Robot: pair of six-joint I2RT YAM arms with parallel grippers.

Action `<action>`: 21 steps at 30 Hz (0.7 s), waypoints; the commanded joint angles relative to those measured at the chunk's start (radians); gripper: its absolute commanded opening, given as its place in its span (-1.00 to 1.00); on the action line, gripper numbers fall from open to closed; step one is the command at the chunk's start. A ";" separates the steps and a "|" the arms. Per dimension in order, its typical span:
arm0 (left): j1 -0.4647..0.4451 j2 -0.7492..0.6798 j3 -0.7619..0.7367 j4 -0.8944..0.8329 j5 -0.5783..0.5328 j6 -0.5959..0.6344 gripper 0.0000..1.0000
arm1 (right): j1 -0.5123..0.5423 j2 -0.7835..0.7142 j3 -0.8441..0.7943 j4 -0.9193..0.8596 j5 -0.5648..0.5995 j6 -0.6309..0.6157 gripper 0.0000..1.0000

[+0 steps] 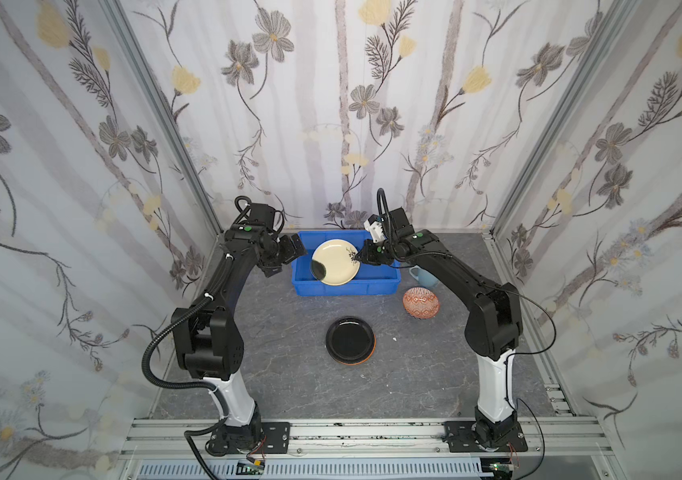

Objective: Place the mixed dishes into the plastic bin
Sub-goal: 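Lift the cream flowered plate with the right gripper and carry it over the bin, then lower the cream flowered plate onto the stack and open the right gripper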

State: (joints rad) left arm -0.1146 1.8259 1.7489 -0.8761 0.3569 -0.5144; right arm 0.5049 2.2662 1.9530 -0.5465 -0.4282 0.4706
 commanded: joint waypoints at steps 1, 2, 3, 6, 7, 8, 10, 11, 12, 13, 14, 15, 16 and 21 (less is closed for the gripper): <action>0.008 0.080 0.084 -0.044 0.054 0.052 1.00 | -0.014 0.094 0.092 0.009 -0.049 0.019 -0.92; 0.009 0.101 0.104 -0.050 0.061 0.063 1.00 | -0.017 0.126 0.119 0.008 -0.054 0.022 -0.92; 0.010 0.119 0.120 -0.053 0.069 0.075 1.00 | -0.020 0.160 0.147 0.008 -0.059 0.028 -0.92; 0.010 0.148 0.132 -0.045 0.083 0.103 1.00 | -0.026 0.243 0.217 0.028 -0.083 0.052 -0.91; 0.011 0.151 0.128 -0.037 0.088 0.113 1.00 | -0.028 0.263 0.230 0.040 -0.088 0.063 -0.91; 0.010 0.153 0.123 -0.031 0.087 0.121 1.00 | -0.030 0.284 0.241 0.058 -0.098 0.077 -0.91; 0.012 0.156 0.114 -0.022 0.079 0.131 1.00 | -0.032 0.310 0.250 0.102 -0.112 0.104 -0.90; 0.013 0.160 0.110 -0.020 0.082 0.135 1.00 | -0.034 0.320 0.250 0.124 -0.110 0.117 -0.90; 0.015 0.166 0.110 -0.020 0.089 0.140 1.00 | -0.035 0.330 0.250 0.146 -0.111 0.127 -0.90; 0.016 0.173 0.112 -0.020 0.093 0.143 1.00 | -0.037 0.338 0.250 0.166 -0.109 0.133 -0.90; 0.018 0.180 0.116 -0.023 0.094 0.147 1.00 | -0.039 0.348 0.250 0.185 -0.105 0.141 -0.90; 0.020 0.188 0.121 -0.025 0.095 0.152 1.00 | -0.040 0.357 0.250 0.204 -0.101 0.149 -0.90; 0.022 0.195 0.127 -0.029 0.096 0.154 1.00 | -0.044 0.365 0.250 0.220 -0.099 0.158 -0.90; 0.035 0.217 0.146 -0.032 0.096 0.157 1.00 | -0.057 0.413 0.254 0.279 -0.085 0.196 -0.90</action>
State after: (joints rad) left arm -0.0872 2.0338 1.8812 -0.9005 0.4454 -0.3725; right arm 0.4549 2.6598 2.1944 -0.3676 -0.5056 0.6235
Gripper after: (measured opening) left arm 0.996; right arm 0.061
